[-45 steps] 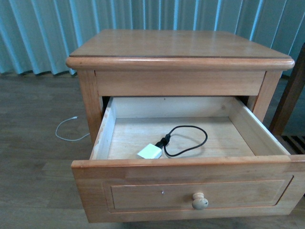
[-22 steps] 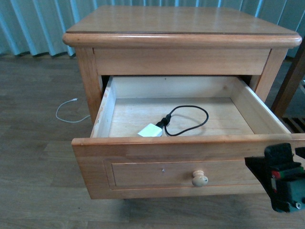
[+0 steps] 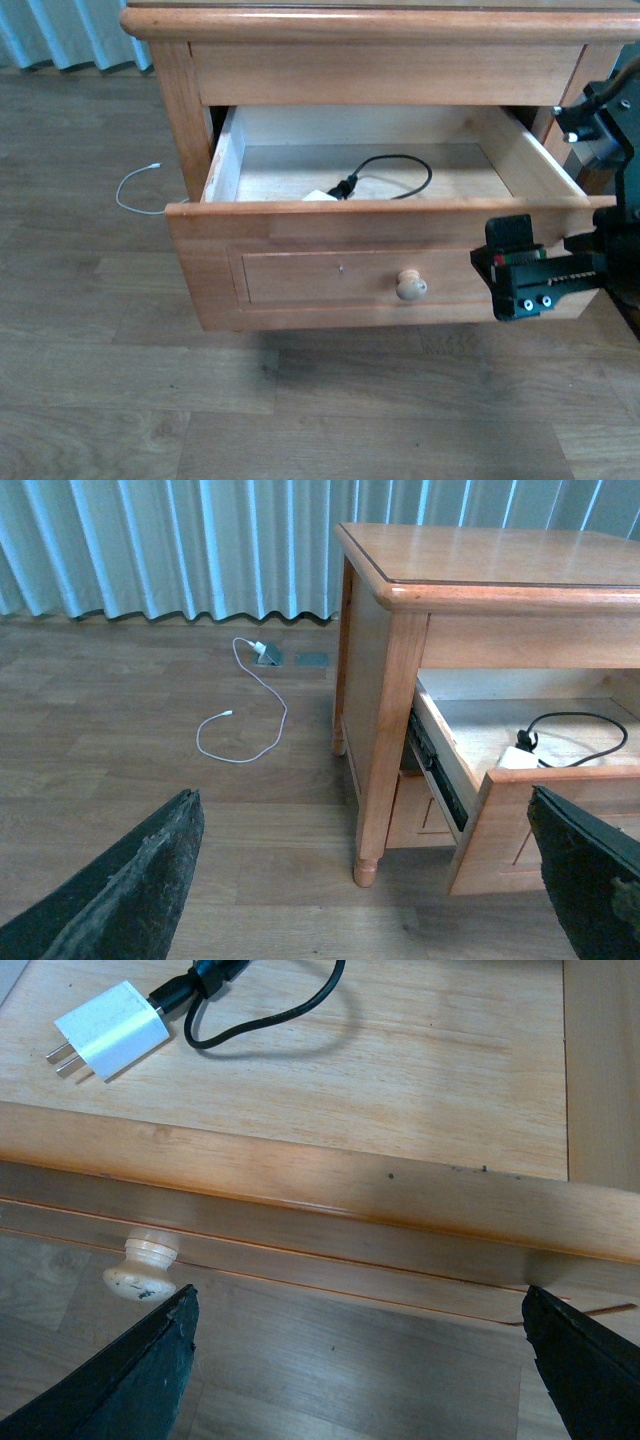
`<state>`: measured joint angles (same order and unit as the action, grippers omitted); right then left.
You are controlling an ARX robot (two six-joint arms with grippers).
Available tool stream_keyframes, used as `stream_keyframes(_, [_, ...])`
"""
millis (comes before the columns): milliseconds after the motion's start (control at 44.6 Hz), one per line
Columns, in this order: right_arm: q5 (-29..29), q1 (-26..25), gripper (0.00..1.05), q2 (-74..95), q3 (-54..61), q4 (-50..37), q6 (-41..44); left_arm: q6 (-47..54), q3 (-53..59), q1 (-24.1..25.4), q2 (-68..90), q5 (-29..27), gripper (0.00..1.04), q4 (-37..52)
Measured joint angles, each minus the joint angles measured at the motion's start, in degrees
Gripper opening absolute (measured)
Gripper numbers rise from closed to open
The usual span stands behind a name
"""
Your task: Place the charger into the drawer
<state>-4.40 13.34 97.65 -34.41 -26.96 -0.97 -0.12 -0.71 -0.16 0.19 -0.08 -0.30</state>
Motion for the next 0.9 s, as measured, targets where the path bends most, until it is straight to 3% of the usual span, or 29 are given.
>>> stream_keyframes(896, [8.0,2.6,0.96,21.3,-21.9,-9.1,-1.6,0.0,0.0,0.0,0.0,0.0,0.99,0.0])
